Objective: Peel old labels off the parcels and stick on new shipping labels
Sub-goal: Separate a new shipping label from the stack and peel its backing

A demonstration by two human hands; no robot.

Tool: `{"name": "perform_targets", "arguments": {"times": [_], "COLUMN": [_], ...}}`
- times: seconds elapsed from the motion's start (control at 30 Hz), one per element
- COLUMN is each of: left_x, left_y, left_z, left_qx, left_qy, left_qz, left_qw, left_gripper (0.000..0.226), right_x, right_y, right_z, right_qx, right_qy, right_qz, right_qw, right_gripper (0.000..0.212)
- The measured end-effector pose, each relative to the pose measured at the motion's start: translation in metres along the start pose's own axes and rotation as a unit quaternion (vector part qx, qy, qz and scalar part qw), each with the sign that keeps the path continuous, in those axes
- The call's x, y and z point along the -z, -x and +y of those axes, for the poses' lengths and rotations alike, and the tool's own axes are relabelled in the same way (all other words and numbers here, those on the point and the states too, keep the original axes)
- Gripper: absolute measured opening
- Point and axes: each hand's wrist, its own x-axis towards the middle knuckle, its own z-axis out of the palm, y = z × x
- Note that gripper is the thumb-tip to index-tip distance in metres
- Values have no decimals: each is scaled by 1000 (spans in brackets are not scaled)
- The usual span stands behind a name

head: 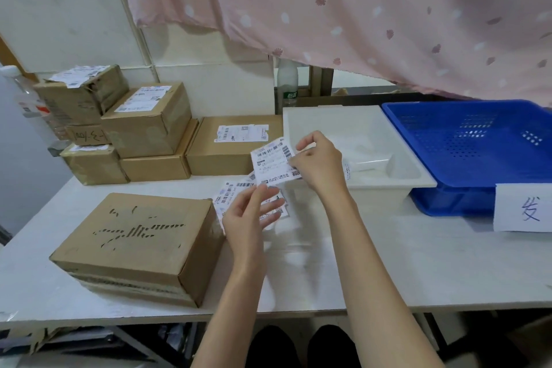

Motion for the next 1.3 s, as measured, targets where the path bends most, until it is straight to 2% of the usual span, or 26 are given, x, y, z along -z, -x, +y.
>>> {"name": "perform_targets", "arguments": {"times": [0.17, 0.27, 0.33, 0.4, 0.47, 0.67, 0.97, 1.3], "left_x": [-5, -2, -2, -3, -2, 5, 10, 12], "left_y": [-1, -2, -3, -3, -4, -8, -11, -16], "left_z": [-3, -3, -1, 1, 1, 2, 6, 5], "left_qx": [-26, -43, -46, -45, -43, -20, -6, -21], "left_qy": [7, -10, -9, -7, -3, 43, 79, 48], "left_qz": [41, 41, 37, 25, 14, 15, -12, -11], "left_qw": [999, 998, 998, 999, 999, 999, 997, 999], "left_gripper": [7, 7, 8, 12, 16, 19, 11, 14], "right_x": [4, 6, 6, 4, 1, -5, -14, -14], "right_y": [7, 15, 20, 26, 29, 27, 30, 32], "right_z": [9, 7, 2, -1, 1, 9, 14, 14], "right_qx": [36, 136, 170, 162, 152, 142, 143, 146], "right_qy": [20, 44, 17, 10, -3, -35, -100, -106], "right_qz": [-23, -37, -96, -155, -176, -175, -173, -192], "right_qw": [999, 989, 981, 974, 973, 974, 969, 965], "right_gripper": [19, 22, 18, 11, 8, 8, 6, 6]}}
